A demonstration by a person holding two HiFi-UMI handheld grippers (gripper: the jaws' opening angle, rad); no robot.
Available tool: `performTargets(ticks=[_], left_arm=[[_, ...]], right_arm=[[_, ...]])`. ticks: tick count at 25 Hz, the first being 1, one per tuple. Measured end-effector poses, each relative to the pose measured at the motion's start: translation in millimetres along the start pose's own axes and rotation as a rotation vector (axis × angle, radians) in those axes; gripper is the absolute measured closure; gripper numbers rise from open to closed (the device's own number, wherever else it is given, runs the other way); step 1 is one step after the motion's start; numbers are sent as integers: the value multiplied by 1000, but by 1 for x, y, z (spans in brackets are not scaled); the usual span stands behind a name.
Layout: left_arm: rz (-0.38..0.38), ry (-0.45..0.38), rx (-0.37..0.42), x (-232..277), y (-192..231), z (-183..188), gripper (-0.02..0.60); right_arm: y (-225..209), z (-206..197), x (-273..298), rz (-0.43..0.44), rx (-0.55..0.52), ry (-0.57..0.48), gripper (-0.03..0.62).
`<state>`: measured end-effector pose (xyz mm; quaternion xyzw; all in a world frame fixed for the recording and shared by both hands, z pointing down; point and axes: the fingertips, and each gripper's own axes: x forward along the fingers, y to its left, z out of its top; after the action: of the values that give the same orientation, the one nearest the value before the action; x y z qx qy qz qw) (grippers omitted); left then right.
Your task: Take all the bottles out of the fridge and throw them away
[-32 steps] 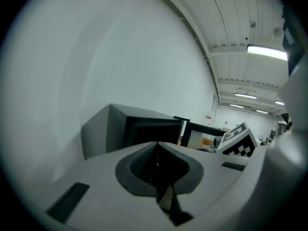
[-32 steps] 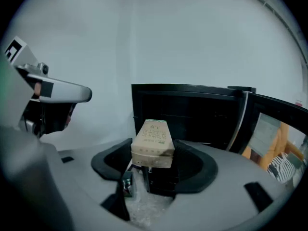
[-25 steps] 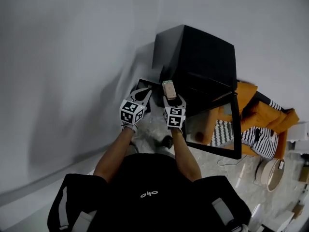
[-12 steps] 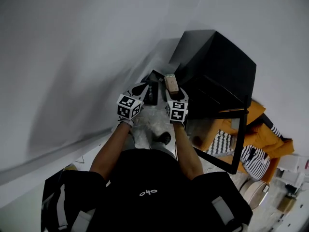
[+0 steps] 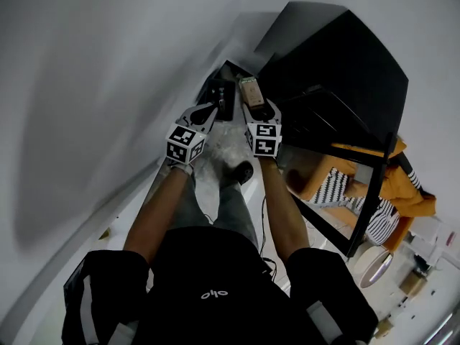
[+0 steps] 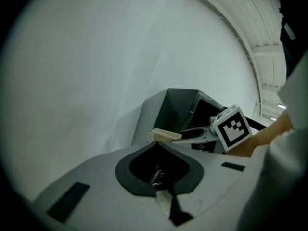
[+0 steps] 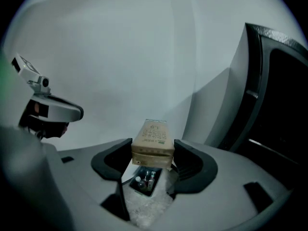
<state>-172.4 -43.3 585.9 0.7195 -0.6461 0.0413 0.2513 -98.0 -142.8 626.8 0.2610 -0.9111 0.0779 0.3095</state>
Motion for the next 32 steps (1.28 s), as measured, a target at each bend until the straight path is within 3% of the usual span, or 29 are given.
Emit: performTargets(ticks=[8, 20, 32], left_arm=[[-34, 92, -31, 50, 23, -83, 575], [-53, 134, -65, 109, 65, -195, 575], [-51, 159, -85, 119, 87, -259, 575]], right_arm=[[7, -75, 61, 36, 3, 84, 313], [12, -202, 151, 47, 51, 190, 313], [39, -275, 205, 79, 96, 247, 313]])
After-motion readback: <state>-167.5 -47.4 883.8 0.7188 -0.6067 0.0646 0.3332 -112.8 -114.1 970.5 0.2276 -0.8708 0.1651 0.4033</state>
